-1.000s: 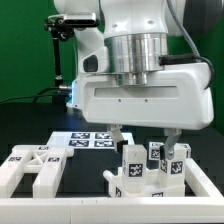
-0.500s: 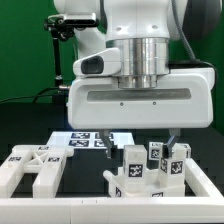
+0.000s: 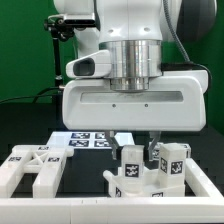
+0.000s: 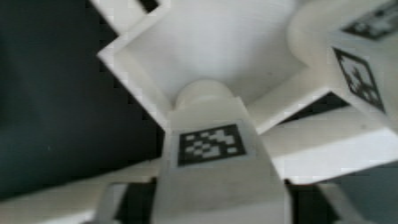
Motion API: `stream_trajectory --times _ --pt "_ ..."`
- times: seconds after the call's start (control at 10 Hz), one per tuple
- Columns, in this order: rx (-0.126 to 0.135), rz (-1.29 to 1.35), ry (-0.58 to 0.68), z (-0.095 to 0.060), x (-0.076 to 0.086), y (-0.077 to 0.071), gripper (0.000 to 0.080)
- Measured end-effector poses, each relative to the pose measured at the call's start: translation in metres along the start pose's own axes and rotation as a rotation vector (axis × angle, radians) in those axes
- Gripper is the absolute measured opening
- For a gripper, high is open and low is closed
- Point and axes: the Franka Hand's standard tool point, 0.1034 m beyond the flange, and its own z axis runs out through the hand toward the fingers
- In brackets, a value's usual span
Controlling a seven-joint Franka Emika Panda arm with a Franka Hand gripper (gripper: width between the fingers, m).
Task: Assemble chair
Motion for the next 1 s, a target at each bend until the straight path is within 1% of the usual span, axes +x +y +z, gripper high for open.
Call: stream_trajectory --times 0.1,0.2,0.3,0.4,0.5,0.6,0.8,0.9,1.0 --pt "0.0 0.087 0.0 0.0 0.001 0.001 0.0285" --pt "0.001 0.289 0.005 -0.002 0.005 0.004 0.0285" --pt "0.002 0.538 0.004 -0.002 0.005 0.004 0.0285" --pt "0.009 0.715 -0.002 -0.002 0.003 0.0 0.0285" --pt "0.027 0.853 -0.017 -0.002 0.001 -0.006 0.0285" --pt "0.077 1.059 -0.053 -0.002 0.001 -0.009 0.0285" --pt "0.079 1.153 -0.052 0.0 0.001 -0.011 0.0285" --pt "0.078 1.14 -0.051 0.0 0.001 -0.011 0.0331" --pt "0.078 1.096 -0.049 0.0 0.001 -0.011 0.0525"
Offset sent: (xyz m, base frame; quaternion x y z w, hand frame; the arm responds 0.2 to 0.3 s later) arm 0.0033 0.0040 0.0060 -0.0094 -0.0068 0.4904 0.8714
